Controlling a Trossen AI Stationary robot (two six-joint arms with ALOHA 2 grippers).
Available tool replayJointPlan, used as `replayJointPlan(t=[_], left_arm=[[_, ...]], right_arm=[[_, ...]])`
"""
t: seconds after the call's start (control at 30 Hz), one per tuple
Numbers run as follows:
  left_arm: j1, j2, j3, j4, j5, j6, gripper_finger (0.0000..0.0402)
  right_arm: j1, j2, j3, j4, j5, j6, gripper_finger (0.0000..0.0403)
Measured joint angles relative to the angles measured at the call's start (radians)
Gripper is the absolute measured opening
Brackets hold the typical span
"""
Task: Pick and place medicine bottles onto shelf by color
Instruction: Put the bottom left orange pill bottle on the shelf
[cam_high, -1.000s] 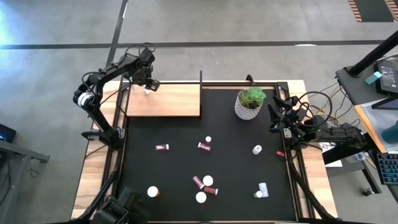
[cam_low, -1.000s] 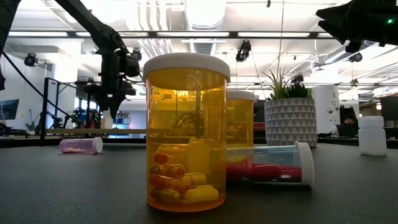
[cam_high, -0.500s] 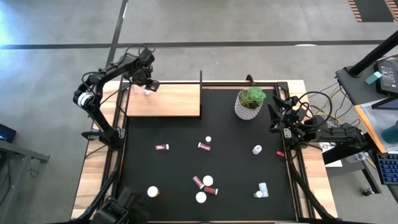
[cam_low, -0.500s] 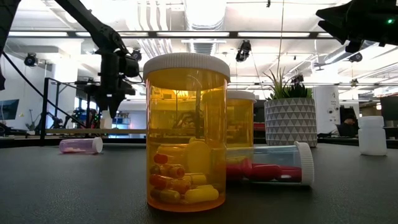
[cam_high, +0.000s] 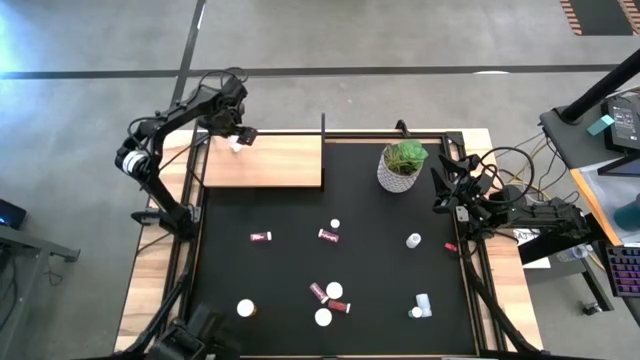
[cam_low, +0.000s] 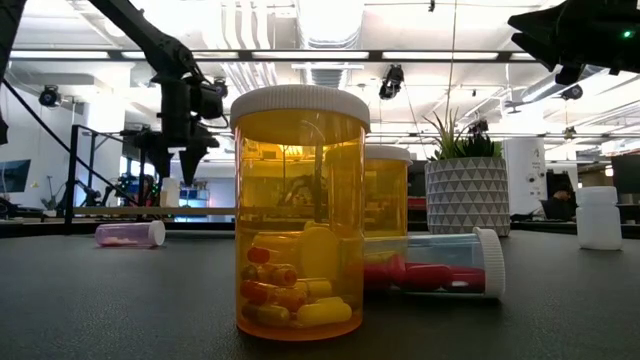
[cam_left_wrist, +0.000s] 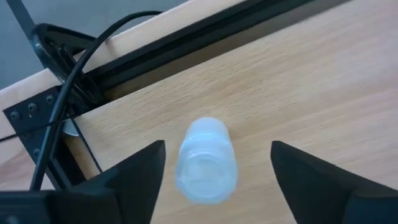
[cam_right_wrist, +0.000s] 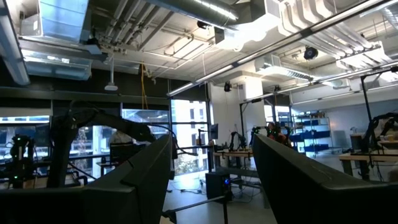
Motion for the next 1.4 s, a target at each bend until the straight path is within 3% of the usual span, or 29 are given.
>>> replayJointPlan(t=[0.37, 0.77, 1.03, 1.4], left_arm=[[-0.034, -0.144, 0.003, 0.000, 0.031, -0.088, 0.0309], [-0.212, -0.361, -0.002, -0.054, 0.021, -0.265, 0.0309], [-0.400, -0.378, -0.004, -0.184, -0.004, -0.597, 0.0309], [-0.815, -0.301, -0.004, -0.255, 0.026, -1.076, 0.0309]], right_arm=[[0.000, 0.000, 0.000, 0.000, 0.000, 0.000, 0.0215], [0.000, 0.000, 0.000, 0.000, 0.000, 0.000, 0.0215], [0.000, 0.000, 0.000, 0.000, 0.000, 0.000, 0.0215], [0.000, 0.000, 0.000, 0.000, 0.000, 0.000, 0.0215]])
